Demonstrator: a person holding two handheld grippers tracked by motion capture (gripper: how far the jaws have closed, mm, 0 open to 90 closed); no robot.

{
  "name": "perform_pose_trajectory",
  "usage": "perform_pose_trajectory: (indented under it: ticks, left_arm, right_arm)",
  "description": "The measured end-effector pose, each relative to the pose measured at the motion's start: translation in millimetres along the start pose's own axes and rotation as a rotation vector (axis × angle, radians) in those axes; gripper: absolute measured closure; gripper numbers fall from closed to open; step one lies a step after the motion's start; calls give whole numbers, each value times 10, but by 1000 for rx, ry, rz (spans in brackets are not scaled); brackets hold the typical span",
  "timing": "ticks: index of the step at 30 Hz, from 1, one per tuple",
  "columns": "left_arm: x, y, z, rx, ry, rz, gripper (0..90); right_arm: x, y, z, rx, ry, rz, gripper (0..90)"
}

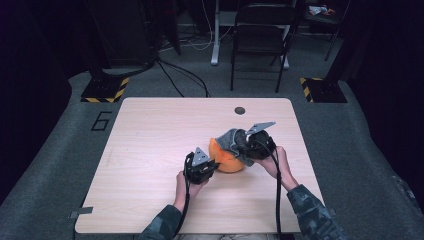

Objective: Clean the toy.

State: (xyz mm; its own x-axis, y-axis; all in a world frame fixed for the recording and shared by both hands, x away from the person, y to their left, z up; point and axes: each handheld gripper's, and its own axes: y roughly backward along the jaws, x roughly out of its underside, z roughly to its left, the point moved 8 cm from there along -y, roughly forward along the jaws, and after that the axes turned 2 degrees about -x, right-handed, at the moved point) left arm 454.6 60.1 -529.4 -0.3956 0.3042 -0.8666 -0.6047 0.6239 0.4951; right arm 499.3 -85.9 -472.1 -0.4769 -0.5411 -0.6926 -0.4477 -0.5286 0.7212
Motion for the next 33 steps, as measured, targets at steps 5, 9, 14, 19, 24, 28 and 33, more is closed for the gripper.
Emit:
perform_pose_trajectory:
  ticks: [5, 9, 14, 19, 24, 28, 33]
  left_arm:
    - [-1, -1, 3, -1, -8, -1, 817]
    - [-1, -3, 1, 1, 0, -3, 817]
    - [-4, -4, 3, -5, -8, -4, 817]
    - [-1, -4, 4, 0, -3, -1, 817]
    - [-2, -5, 4, -3, -5, -3, 817]
    - [-2, -4, 15, -4, -4, -4, 817]
    - [1, 0, 29, -6, 1, -5, 817]
  right_arm:
    - [83, -14, -117, 7, -31, 38, 745]
    - [141, -47, -202, 10, -62, 55, 745]
    - [246, -104, -326, 31, -99, 89, 746]
    - [354, -196, -413, 39, -145, 127, 745]
    - [440, -252, -467, 49, -169, 170, 745]
    - [456, -263, -496, 60, -172, 179, 748]
    - [355, -146, -503, 79, -156, 131, 763]
